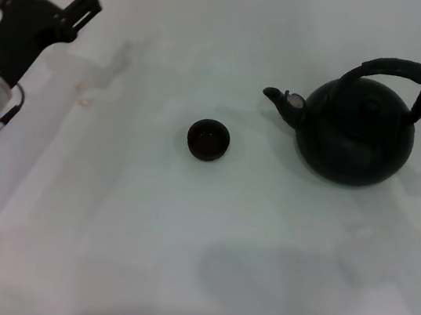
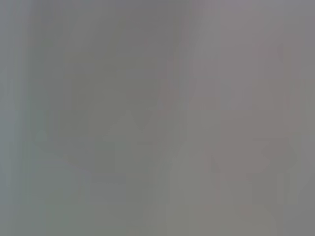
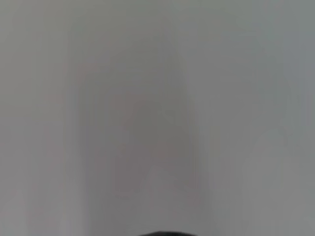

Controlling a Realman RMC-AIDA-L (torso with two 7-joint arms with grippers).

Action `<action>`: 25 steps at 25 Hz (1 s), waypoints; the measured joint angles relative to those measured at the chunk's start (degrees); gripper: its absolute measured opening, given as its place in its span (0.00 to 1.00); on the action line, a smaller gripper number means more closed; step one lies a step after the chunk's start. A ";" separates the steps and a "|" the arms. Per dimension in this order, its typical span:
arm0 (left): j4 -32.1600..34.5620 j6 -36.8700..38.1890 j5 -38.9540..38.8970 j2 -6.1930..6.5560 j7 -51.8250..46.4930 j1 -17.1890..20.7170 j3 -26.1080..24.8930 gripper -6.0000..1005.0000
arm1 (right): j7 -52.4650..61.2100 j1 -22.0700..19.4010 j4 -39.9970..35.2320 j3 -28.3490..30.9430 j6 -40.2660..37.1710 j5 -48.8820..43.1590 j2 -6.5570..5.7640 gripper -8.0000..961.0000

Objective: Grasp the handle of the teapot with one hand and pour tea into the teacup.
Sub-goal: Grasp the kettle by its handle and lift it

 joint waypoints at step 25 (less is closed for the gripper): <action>1.05 3.26 -4.61 -0.07 1.06 5.33 0.41 0.87 | -0.46 2.92 -3.23 0.26 11.26 1.15 0.28 0.89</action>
